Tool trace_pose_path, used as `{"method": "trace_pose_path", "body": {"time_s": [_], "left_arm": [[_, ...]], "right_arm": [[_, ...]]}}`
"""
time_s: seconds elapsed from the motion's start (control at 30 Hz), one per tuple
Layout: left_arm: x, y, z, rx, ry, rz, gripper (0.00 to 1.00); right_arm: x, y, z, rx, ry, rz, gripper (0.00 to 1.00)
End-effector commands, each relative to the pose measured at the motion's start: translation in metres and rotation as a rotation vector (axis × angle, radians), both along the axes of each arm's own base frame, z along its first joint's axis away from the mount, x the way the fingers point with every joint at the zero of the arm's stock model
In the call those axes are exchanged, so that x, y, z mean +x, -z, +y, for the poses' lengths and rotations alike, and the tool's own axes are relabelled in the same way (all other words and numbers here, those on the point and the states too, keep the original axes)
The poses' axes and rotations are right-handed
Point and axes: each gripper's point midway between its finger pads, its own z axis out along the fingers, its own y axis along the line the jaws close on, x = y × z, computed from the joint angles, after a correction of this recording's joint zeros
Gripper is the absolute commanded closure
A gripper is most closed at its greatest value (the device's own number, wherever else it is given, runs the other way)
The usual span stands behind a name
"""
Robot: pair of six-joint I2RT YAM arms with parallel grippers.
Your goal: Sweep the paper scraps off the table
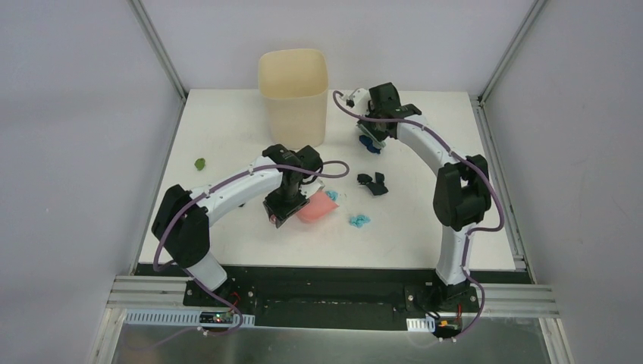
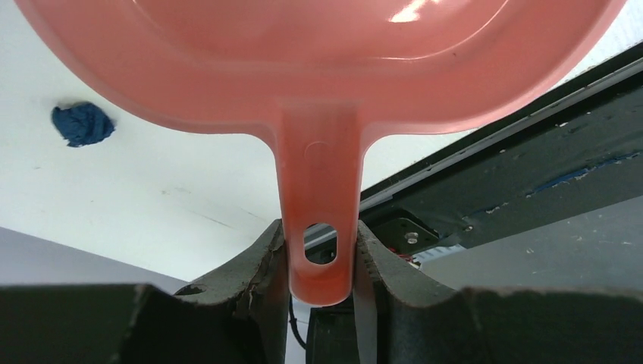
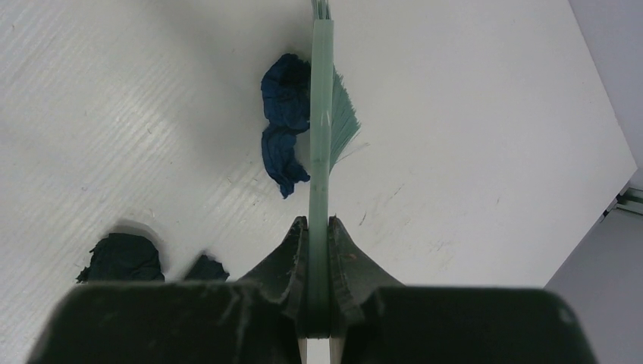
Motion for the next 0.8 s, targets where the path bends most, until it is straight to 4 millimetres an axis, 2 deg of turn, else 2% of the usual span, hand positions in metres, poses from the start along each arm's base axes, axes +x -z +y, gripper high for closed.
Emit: {"method": "trace_pose_path", "body": {"time_s": [0.0,0.13,0.37,0.43,0.6,0.67,0.77], "left_arm": [[0.0,-0.02,-0.004,0.022,0.012,-0.008,1.0],[-0.006,-0.024,-0.012,0.03,0.05,0.015,1.0],[-0.003,-0.02,-0.011,0.071,0.054,0.033,1.0],[-0.002,-0.022,-0.01,0.07,0.051,0.015,1.0],[0.001,-0.037,-0.005,0.047,0.04,-0.052,1.0],[0.006,-0.046,0.002,0.061,0.016,-0.118,1.0],[0.014,-0.057,0.015,0.058,-0.028,-0.247,1.0]], "right_arm": [[-0.018,-0.008,-0.007,0.019,0.03,0.032,1.0],[-0.029,-0.007,-0.008,0.038,0.037,0.052,1.0],[-0.043,-0.022,-0.012,0.053,0.036,0.044,1.0],[-0.05,-0.025,-0.009,0.074,0.028,0.061,1.0],[-0.075,-0.016,0.007,0.073,0.008,0.124,1.0],[-0.084,-0.028,0.013,0.126,0.022,0.105,1.0],[-0.102,-0.062,0.023,0.267,0.033,0.078,1.0]]}}
